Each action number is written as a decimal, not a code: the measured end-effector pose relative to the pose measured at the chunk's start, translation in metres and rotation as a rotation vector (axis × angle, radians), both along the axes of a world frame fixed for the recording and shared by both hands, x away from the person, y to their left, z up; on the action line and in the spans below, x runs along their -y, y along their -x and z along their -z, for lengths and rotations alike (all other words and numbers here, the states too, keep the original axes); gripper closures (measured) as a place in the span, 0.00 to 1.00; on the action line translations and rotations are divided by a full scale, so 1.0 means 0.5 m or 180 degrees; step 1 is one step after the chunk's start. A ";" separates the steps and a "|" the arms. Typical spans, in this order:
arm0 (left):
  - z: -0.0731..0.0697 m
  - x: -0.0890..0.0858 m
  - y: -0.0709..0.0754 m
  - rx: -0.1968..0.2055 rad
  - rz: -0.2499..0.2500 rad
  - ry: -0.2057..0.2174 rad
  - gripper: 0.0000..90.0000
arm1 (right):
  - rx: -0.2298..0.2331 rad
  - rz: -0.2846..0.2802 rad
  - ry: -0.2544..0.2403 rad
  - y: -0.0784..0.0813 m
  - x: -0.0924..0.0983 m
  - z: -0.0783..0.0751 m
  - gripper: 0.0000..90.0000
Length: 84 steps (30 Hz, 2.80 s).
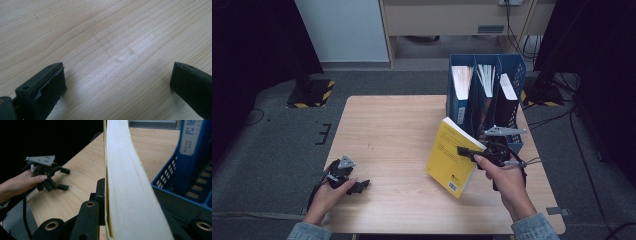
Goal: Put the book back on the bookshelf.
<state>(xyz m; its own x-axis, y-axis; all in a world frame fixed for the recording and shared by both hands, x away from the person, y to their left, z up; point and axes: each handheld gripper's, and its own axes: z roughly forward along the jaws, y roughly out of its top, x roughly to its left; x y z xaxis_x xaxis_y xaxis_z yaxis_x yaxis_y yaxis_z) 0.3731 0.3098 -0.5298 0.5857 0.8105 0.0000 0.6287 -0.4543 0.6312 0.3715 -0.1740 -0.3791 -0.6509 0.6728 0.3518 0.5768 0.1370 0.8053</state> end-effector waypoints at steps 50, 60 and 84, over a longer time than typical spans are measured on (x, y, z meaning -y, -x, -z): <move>0.002 0.004 0.004 0.0033 -0.0053 0.0025 0.00 | -0.0116 0.0607 -0.0524 0.038 0.182 -0.034 0.83; 0.002 0.004 0.004 0.0030 -0.0055 0.0021 0.00 | -0.0056 0.0694 -0.0592 0.035 0.205 -0.070 0.83; 0.002 0.005 0.004 0.0033 -0.0052 0.0026 0.00 | -0.0078 0.1048 -0.0730 -0.001 0.273 -0.102 0.83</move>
